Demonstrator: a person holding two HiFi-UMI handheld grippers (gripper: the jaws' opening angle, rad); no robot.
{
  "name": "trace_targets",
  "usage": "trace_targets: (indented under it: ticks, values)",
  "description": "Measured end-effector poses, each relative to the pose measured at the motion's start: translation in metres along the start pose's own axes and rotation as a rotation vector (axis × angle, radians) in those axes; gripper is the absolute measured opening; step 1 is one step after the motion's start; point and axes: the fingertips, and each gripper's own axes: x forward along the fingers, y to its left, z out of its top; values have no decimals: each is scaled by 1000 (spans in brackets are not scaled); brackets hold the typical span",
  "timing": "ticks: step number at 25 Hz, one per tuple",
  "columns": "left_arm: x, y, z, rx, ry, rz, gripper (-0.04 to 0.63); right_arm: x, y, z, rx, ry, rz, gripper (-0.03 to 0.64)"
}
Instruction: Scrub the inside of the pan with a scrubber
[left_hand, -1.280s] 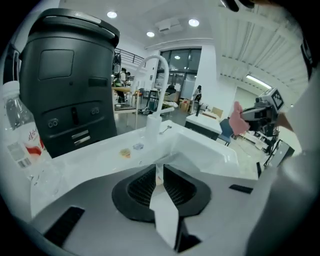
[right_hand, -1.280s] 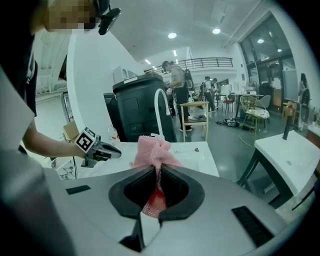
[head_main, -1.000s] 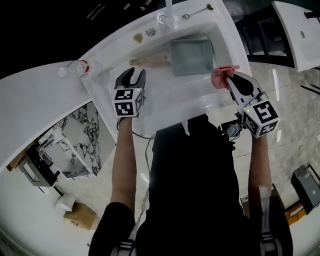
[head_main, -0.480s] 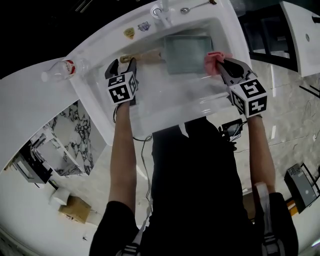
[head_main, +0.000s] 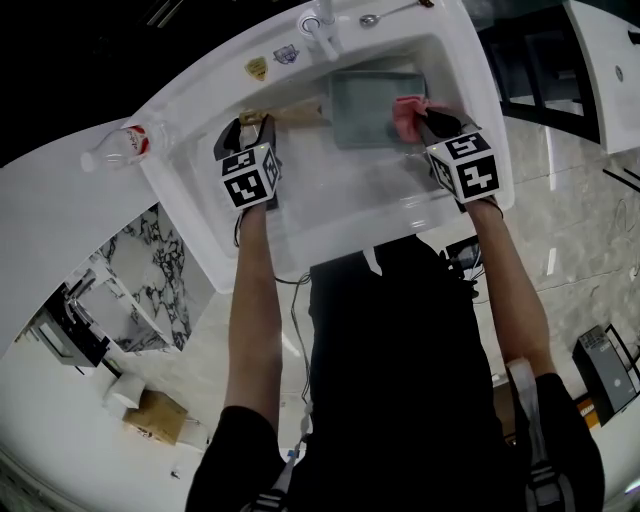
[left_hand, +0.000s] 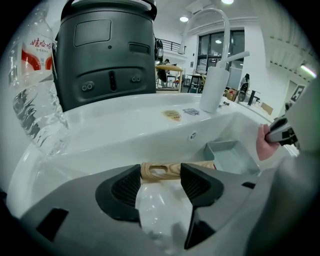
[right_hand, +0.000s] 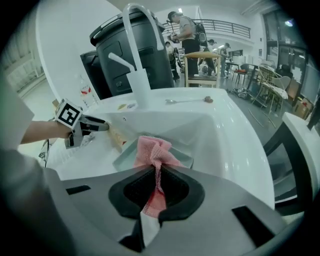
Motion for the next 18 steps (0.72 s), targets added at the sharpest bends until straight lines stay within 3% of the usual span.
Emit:
trace_targets:
  ticks: [12, 18]
  values:
    - [1, 0, -1, 14, 14, 21, 262, 83, -13, -42, -15, 196, -135, 40]
    - [1, 0, -1, 20, 5, 11, 261, 107, -29, -49, -25, 241, -208, 41]
